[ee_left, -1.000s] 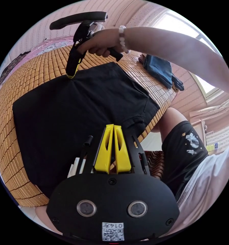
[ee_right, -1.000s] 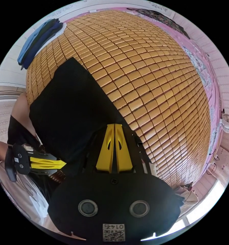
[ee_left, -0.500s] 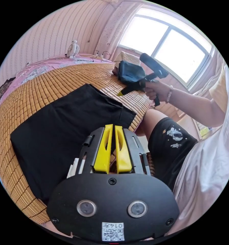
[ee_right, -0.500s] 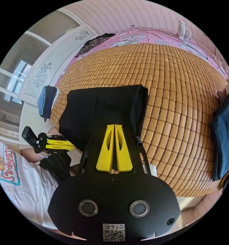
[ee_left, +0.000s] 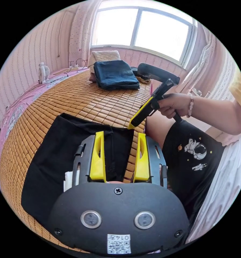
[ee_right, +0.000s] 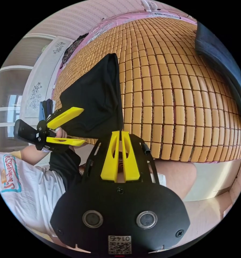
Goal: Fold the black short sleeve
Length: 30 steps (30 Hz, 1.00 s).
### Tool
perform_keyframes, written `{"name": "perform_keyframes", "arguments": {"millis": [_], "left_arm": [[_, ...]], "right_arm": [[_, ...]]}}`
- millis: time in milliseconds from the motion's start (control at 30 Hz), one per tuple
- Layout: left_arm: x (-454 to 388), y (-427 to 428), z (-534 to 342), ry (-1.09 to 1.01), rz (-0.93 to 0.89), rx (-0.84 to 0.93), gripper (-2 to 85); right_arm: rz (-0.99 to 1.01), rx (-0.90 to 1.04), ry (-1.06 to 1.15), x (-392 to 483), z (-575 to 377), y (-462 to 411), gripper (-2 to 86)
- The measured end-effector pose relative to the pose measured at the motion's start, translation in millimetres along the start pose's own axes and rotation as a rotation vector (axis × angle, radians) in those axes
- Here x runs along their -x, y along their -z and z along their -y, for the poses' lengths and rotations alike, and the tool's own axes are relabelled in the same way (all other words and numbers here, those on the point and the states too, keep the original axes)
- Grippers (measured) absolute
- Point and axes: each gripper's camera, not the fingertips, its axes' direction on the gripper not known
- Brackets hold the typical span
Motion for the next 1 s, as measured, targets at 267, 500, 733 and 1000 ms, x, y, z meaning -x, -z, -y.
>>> {"name": "perform_keyframes", "arguments": {"millis": [267,500,733,1000], "left_arm": [[5,-35,31,0.008,-0.003,0.057,19.8],[13,-51,37,0.079,-0.006,0.193,2.7],[-13,-38,13,0.023,-0.103,0.224,0.5],[-31,0,-28,-0.013,-0.099,0.197,0.2]], "right_arm": [[0.418,-0.166,0.020,-36,-11,37,0.0],[0.425,-0.170,0.020,-45,-20,30,1.5],[0.296,-0.345,-0.224,-92,-23,21,10.2],[0.202,-0.354,-0.141,-65,15,1,5.4]]}}
